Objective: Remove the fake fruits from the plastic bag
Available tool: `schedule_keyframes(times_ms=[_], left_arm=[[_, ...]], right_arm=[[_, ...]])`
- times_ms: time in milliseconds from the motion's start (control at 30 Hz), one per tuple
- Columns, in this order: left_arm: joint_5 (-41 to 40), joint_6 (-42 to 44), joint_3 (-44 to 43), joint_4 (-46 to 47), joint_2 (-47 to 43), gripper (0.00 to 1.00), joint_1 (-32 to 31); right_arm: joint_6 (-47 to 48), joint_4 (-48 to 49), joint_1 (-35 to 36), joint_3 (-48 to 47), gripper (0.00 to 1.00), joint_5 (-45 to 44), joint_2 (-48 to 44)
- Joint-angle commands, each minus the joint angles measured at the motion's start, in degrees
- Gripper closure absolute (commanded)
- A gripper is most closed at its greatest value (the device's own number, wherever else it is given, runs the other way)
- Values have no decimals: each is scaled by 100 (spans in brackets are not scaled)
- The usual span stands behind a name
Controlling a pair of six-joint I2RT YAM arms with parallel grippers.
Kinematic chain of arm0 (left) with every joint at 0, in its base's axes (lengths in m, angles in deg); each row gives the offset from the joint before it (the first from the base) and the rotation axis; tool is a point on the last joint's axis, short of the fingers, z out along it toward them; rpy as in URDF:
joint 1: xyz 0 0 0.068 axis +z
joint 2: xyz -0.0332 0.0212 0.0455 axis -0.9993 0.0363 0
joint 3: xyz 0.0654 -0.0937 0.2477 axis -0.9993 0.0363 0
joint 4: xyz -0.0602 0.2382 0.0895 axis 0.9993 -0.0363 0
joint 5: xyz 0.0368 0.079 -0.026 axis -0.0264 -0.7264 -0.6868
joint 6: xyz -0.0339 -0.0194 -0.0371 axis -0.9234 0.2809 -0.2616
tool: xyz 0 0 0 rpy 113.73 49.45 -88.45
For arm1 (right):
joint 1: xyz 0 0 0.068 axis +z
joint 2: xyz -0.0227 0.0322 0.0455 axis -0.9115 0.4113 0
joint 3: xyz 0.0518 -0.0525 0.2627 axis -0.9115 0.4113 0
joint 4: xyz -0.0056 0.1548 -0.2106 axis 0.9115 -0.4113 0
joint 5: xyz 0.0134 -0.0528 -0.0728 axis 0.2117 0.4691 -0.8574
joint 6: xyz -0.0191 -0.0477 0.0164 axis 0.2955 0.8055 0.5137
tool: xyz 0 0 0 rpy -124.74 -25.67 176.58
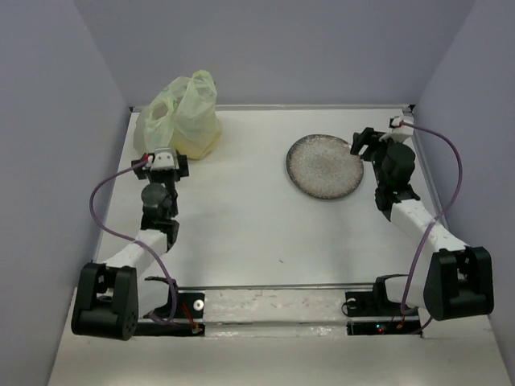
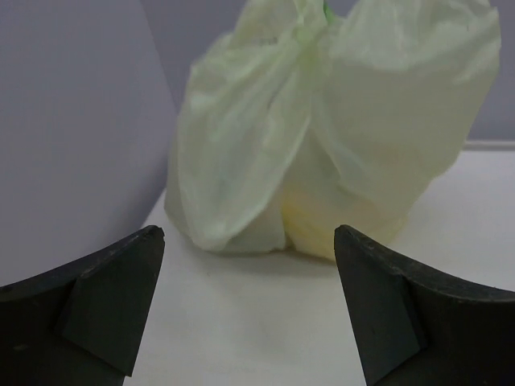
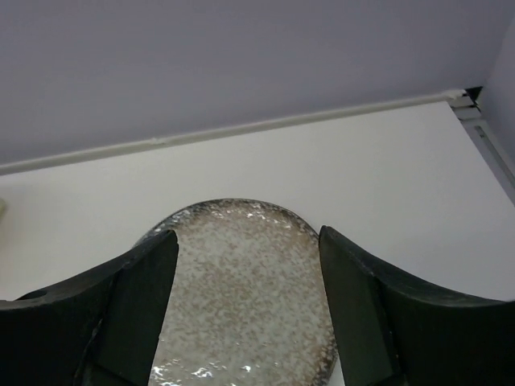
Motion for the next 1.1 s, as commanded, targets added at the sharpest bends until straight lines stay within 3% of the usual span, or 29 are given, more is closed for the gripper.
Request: schedule_keyframes(times_ms=[0, 67, 200, 333, 367, 433, 533, 733, 1000, 1033, 1067], left_arm=[[-259, 1108, -1327, -2852, -305, 1, 15], [232, 1292, -2019, -4186, -770, 1, 6], [1514, 1503, -3481, -7454, -1106, 1, 14], [1878, 1346, -5105, -8618, -669, 1, 15], [1870, 1302, -5901, -8823, -136, 1, 15], [1625, 1101, -6626, -9218, 446, 1, 15], [1193, 1030, -7646, -9229, 1352, 1, 49], [788, 915, -8615, -9273, 2802, 1, 365], [236, 871, -8722, -9045, 3674, 2, 533], [139, 854, -8713, -8983, 3727, 5, 559], [147, 819, -8695, -8974, 3762, 23, 586]], right_arm=[[-478, -1768, 4, -857, 27, 933, -27], [-592, -1953, 4, -1182, 27, 1468, -1], [-601, -2182, 162, -1534, 27, 1690, 26], [-566, -2402, 372, -1719, 26, 1795, 26], [-557, -2463, 452, -1737, 26, 1865, 0], [-548, -2490, 513, -1737, 25, 1927, -44], [-566, -2517, 567, -1702, 23, 2068, -106], [-548, -2596, 628, -1702, 23, 2279, -150], [-496, -2622, 690, -1615, 22, 2350, -124], [-504, -2614, 690, -1606, 22, 2349, -124], [-505, -2613, 690, -1597, 22, 2358, -141]])
